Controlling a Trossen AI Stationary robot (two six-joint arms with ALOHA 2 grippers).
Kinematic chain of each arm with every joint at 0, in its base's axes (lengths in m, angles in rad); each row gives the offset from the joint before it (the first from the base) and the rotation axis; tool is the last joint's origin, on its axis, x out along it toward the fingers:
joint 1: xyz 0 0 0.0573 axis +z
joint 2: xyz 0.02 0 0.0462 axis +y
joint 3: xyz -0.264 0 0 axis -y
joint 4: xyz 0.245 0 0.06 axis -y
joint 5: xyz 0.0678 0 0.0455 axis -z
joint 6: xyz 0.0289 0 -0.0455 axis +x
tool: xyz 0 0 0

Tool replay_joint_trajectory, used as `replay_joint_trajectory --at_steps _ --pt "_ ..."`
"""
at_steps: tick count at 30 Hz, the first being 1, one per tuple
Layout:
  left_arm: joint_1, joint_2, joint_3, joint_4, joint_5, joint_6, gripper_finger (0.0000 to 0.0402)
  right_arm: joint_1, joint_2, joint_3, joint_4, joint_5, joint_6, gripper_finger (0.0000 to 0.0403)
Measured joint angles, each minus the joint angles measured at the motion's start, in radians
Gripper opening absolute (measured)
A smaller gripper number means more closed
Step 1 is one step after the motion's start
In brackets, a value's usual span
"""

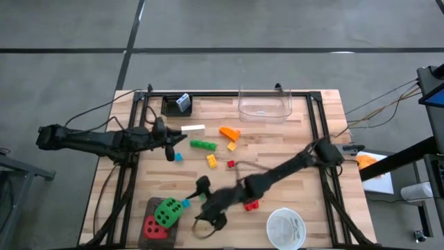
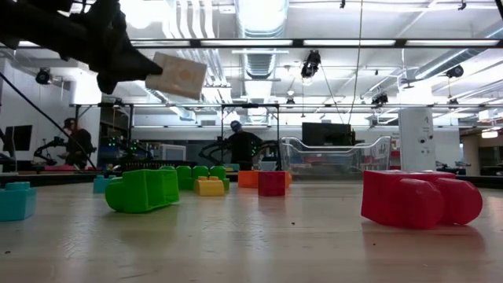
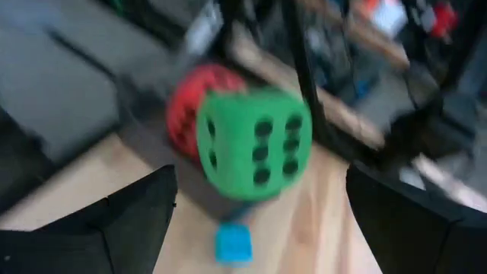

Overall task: Pick & Place Toys
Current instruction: Put the yellow playing card box into the black bin

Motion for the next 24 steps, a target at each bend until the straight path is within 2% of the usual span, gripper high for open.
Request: replay_joint_trajectory --at_steps 2,4,6,8,12,15,19,24 --pt "0.0 -0.008 0.0 -0.027 -0.037 -0.001 0.0055 -0.031 -0.068 -0.146 0.202 -0.133 0.011 0.0371" --pt "0.002 -0.013 0.0 -0.054 -0.07 -0.001 0.0055 -0.055 -0.137 -0.306 0.416 -0.216 0.031 0.0371" --pt "0.007 -0.014 0.001 -0.068 -0.099 0.0 0.0055 -0.066 -0.205 -0.454 0.6 -0.228 0.05 0.0371" --pt "0.017 -0.012 0.002 -0.082 -0.126 -0.001 0.0055 -0.07 -0.277 -0.584 0.702 -0.189 0.061 0.0371" --pt "0.056 -0.004 0.027 -0.176 -0.196 -0.008 0.0055 -0.069 -0.414 -0.768 0.723 -0.074 0.095 0.0371" --pt "0.103 0.007 0.053 -0.271 -0.224 -0.036 0.0055 -0.057 -0.506 -0.851 0.725 -0.023 0.114 0.0371" --pt "0.187 0.041 0.077 -0.326 -0.231 -0.044 0.0055 -0.044 -0.588 -0.913 0.715 0.001 0.119 0.0371" --pt "0.332 0.136 0.122 -0.361 -0.237 0.012 0.0055 -0.042 -0.63 -0.925 0.673 0.008 0.12 0.0371"
